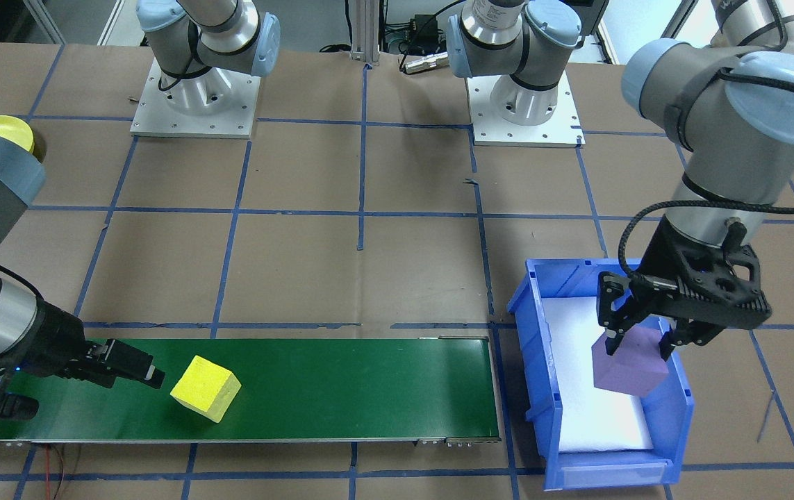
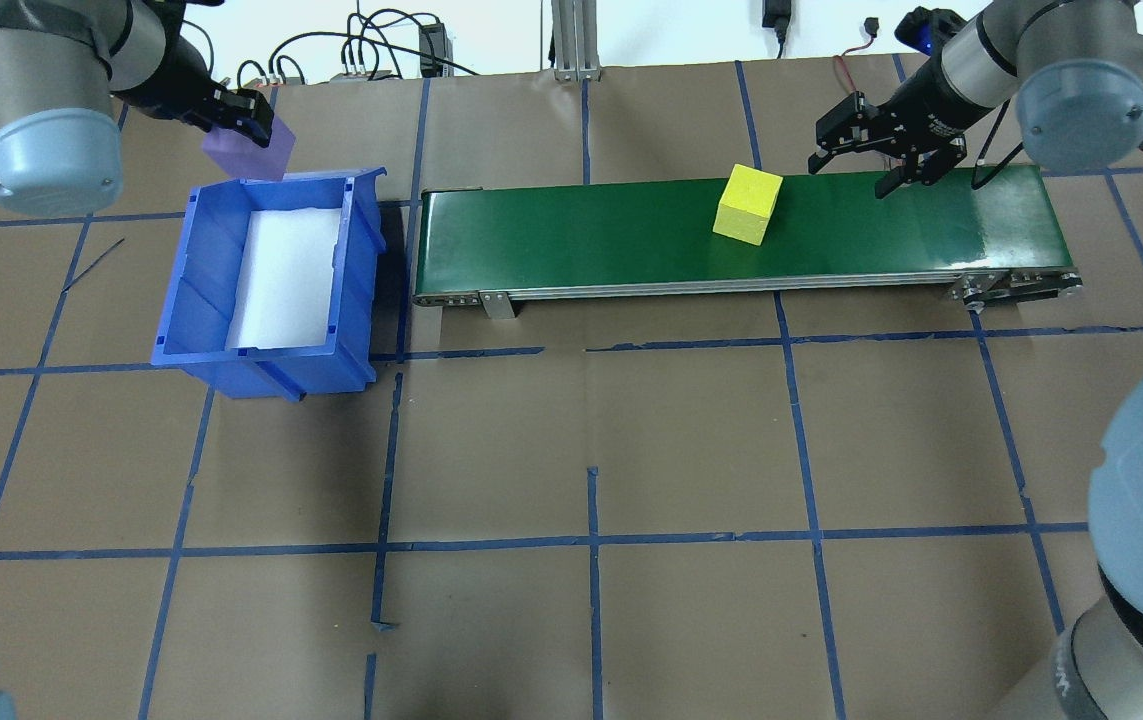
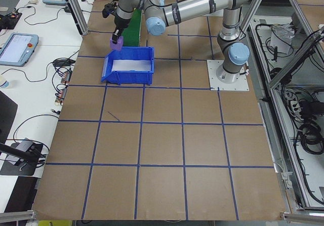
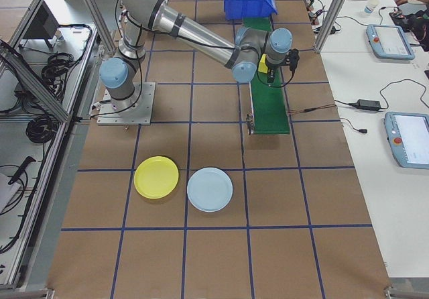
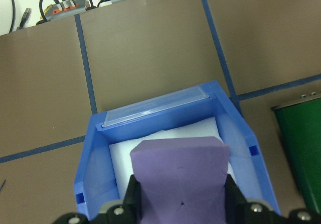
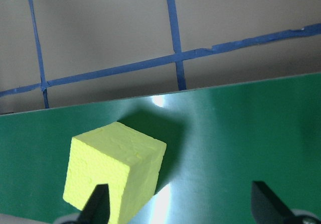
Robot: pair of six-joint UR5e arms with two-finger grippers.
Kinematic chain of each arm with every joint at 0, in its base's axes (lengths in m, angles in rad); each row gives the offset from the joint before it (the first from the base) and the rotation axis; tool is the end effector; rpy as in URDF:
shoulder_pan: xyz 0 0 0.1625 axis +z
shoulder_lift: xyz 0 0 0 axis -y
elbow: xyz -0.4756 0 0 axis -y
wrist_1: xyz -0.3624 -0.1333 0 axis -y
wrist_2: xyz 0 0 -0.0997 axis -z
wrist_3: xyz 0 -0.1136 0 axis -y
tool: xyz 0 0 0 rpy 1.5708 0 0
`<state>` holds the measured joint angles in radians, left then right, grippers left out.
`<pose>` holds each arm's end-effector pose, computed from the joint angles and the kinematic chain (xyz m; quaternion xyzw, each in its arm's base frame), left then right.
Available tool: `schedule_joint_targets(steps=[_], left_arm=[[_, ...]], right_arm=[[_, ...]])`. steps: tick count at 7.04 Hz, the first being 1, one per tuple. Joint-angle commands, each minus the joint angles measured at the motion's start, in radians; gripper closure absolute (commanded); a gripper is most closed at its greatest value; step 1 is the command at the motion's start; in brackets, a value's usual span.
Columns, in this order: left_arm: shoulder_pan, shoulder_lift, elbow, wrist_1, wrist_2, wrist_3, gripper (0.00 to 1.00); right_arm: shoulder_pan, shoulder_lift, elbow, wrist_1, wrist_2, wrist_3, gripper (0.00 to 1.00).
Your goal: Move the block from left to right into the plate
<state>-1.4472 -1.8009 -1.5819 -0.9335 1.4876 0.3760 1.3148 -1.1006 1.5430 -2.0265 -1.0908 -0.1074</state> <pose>-0.0682 -0.6091 0.4730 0.1314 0.9708 -0.2006 0.0091 0.0166 -0.6701 0.3319 0.0705 0.9688 -0.0493 0.2326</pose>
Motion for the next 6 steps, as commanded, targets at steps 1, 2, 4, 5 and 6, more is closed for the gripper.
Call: schedule_joint_targets(steps=[1,2,4,5,6], left_arm=[[-0.083,0.003,-0.016,0.002,-0.001,-0.104,0.54],[-0.096,-0.029,-0.018,0.013,-0.001,-0.108,0.54],[-0.145,-0.087,-0.020,0.105,-0.001,-0.132,0.54],[-0.150,-0.116,-0.021,0.134,-0.003,-0.159,0.54],[-0.165,-0.141,-0.023,0.159,-0.001,-0.163,0.54]], right_arm=[[-0.022,0.015,0.014,-0.037,0.054,0.000,0.00],[-0.023,0.016,0.014,-0.037,0.057,0.000,0.00],[-0.023,0.034,0.014,-0.037,0.057,0.000,0.00],[-0.023,0.034,0.012,-0.037,0.055,-0.001,0.00],[-0.023,0.034,0.012,-0.041,0.052,-0.001,0.00]])
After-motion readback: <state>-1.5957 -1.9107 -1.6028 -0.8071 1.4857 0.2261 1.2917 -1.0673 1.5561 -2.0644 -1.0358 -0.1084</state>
